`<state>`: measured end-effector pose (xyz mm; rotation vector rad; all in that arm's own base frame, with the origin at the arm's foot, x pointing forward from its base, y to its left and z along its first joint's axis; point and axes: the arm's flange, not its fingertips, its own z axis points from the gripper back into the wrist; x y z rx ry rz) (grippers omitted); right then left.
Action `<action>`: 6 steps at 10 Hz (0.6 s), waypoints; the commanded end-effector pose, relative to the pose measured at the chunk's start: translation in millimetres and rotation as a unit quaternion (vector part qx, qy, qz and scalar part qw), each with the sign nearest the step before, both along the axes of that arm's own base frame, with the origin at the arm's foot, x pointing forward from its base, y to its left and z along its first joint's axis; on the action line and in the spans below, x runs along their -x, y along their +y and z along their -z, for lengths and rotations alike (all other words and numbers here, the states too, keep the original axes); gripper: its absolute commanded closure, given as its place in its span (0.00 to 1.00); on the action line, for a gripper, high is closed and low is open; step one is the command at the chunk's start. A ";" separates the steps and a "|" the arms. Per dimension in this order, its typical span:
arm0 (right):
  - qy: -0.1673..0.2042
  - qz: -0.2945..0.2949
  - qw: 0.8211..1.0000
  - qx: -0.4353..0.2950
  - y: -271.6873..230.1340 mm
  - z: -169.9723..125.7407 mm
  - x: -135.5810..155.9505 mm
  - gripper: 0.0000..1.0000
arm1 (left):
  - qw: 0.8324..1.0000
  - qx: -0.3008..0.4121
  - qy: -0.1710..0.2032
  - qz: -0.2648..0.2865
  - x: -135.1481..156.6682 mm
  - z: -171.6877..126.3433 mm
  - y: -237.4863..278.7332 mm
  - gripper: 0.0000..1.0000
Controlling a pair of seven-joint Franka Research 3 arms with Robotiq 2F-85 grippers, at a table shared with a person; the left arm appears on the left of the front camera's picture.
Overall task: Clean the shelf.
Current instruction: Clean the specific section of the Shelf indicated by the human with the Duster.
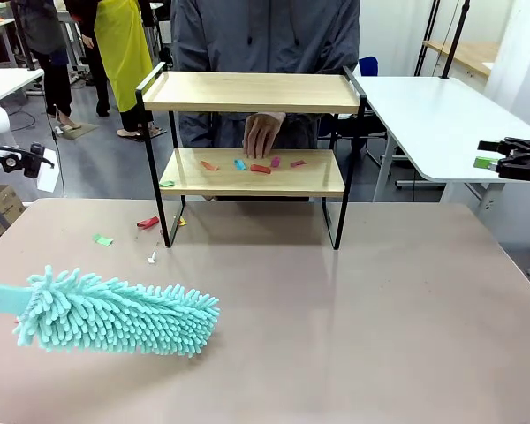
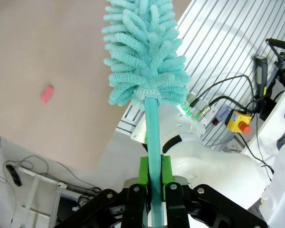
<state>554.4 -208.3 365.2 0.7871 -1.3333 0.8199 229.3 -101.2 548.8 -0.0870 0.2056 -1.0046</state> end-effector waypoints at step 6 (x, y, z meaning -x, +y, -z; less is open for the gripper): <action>0.006 0.005 1.000 -0.001 2.4 -6.0 -0.8 0.00 | 1.000 0.001 0.002 -0.006 1.8 -1.6 -0.8 0.87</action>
